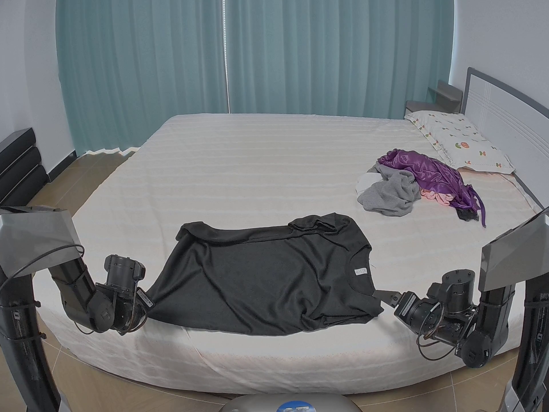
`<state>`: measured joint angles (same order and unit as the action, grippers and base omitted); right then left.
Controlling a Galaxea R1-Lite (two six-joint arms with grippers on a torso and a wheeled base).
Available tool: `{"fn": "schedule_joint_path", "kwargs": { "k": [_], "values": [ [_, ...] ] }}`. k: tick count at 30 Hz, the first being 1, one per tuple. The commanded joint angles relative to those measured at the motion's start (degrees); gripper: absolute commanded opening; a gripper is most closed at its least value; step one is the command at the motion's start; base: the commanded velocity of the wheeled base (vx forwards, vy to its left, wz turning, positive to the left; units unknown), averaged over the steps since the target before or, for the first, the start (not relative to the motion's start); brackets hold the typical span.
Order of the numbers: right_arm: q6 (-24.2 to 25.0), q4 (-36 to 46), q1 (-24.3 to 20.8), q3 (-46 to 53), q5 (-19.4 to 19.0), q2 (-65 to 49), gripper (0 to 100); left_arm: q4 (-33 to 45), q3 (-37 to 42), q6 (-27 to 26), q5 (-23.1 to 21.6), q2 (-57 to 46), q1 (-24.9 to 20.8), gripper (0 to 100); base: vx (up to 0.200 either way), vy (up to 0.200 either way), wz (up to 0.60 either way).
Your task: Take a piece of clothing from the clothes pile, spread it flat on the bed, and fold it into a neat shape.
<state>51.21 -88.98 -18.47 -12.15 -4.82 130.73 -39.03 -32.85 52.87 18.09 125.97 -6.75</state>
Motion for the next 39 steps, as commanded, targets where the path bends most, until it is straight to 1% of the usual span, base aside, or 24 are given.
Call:
{"fn": "schedule_joint_path", "kwargs": {
  "k": [1, 3, 6, 7, 8, 9, 10, 11, 14, 15, 20, 25, 29, 32, 34, 35, 38, 39],
  "values": [
    [-2.7, -0.1, -1.5, -5.2, 0.1, 5.7, 100, 0.5, 1.5, -0.8, 0.1, -3.3, 0.5, 0, 0.0, 0.0, 0.0],
    [-5.2, 1.6, -1.6, -7.3, 0.2, 7.9, 100, 0.6, 1.5, -1.0, 0.5, -3.4, 1.1, 0, 0.0, 0.0, 0.0],
    [-7.6, 4.6, -1.2, -11.3, 1.2, 9.7, 100, 0.6, 1.6, -4.0, 2.9, -3.5, 2.4, 0, 0.0, 0.0, 0.0],
    [-7.7, 4.9, -1.1, -11.8, 1.4, 9.8, 100, 0.6, 1.7, -4.4, 3.2, -3.5, 2.5, 0, 0.0, 0.0, 0.0],
    [-8.1, 7.1, -1.0, -14.3, 2.4, 10.2, 100, 0.4, 2.2, -5.4, 4.0, -3.5, 2.7, 0, 0.0, 0.0, 0.0],
    [-8.1, 7.1, -1.0, -14.3, 2.4, 10.2, 100, 0.4, 2.2, -5.4, 4.0, -3.5, 2.7, 0, 0.0, 0.0, 0.0],
    [-8.3, 10.2, -1.0, -17.2, 2.7, 10.2, 100, 0.2, 2.3, -5.5, 4.0, -3.3, 2.4, 0, 0.0, 0.0, 0.0],
    [-8.3, 11.6, -1.0, -18.5, 2.8, 10.2, 100, 0.1, 2.3, -5.4, 4.0, -3.0, 2.4, 0, 0.0, 0.0, 0.0],
    [-8.3, 13.6, -1.0, -21.1, 2.8, 10.2, 100, 0.0, 2.3, -5.4, 4.0, -2.8, 2.4, 0, 0.0, 0.0, 0.0],
    [-8.4, 14.2, -0.8, -22.0, 2.8, 10.2, 0, -0.1, 2.3, -5.3, 3.8, -2.8, 2.4, 0, 0.0, 0.0, 0.0],
    [-9.6, 16.8, -0.5, -24.3, 2.8, 10.2, 0, -0.1, 2.3, -5.1, 3.6, -2.8, 2.0, 0, 0.0, 0.0, 0.0],
    [-10.3, 18.6, 1.2, -27.9, 2.8, 9.4, 0, -0.3, 2.3, -4.9, 3.4, -2.7, 1.6, 0, 0.0, 0.0, 0.0],
    [-10.2, 21.4, 3.1, -35.5, 2.9, 8.6, 0, -0.5, 1.6, -3.6, 3.1, -2.4, 1.5, 0, 0.0, 0.0, 0.0],
    [-10.2, 24.7, 4.0, -41.8, 3.7, 8.7, 0, -2.8, 1.7, -2.8, 2.3, -1.3, 1.5, 0, 0.0, 0.0, 0.0],
    [-10.2, 27.6, 4.2, -46.7, 4.7, 9.3, 0, -4.1, 1.7, -2.2, 1.2, -0.6, 1.6, 0, 0.0, 0.0, 0.0],
    [-10.2, 28.1, 4.1, -47.4, 4.8, 9.4, 0, -4.3, 1.7, -2.2, 1.1, -0.5, 1.6, 0, 0.0, 0.0, 0.0],
    [-10.2, 33.2, 4.1, -55.6, 5.6, 11.2, 0, -4.6, 1.7, -2.0, 0.4, 0.8, 1.6, 0, 0.0, 0.0, 0.0],
    [-10.2, 33.3, 4.1, -55.9, 5.6, 11.3, 0, -4.6, 1.7, -2.0, 0.4, 0.9, 1.6, 0, 0.0, 0.0, 0.0]
  ]
}}
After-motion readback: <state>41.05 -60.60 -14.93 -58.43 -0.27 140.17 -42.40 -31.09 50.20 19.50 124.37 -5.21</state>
